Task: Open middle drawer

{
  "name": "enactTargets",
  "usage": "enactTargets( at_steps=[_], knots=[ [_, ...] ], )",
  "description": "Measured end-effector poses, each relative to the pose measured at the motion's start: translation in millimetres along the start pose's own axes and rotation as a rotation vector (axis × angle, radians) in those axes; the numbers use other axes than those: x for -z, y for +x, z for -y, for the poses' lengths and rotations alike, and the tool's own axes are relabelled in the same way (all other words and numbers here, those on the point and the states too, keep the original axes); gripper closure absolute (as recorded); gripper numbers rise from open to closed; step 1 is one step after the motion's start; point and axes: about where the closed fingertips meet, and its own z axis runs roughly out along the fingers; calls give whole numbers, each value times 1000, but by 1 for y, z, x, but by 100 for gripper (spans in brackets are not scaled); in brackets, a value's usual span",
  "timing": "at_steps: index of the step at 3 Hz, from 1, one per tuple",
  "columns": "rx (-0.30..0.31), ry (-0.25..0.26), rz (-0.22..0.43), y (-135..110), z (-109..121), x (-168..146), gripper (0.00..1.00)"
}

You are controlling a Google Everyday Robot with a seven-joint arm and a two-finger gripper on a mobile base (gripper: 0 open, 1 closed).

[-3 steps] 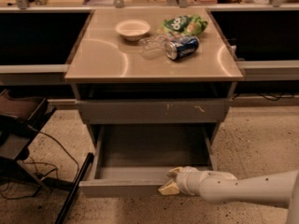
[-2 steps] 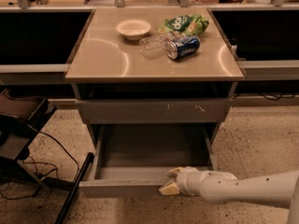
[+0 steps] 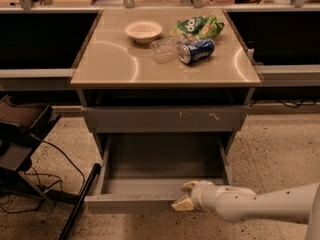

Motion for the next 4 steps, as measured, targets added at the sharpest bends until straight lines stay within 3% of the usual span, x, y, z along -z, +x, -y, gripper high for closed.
enactTargets(
  at_steps=[4],
  knots=[
    [6,-10,-34,11,-14,5,100]
  ],
)
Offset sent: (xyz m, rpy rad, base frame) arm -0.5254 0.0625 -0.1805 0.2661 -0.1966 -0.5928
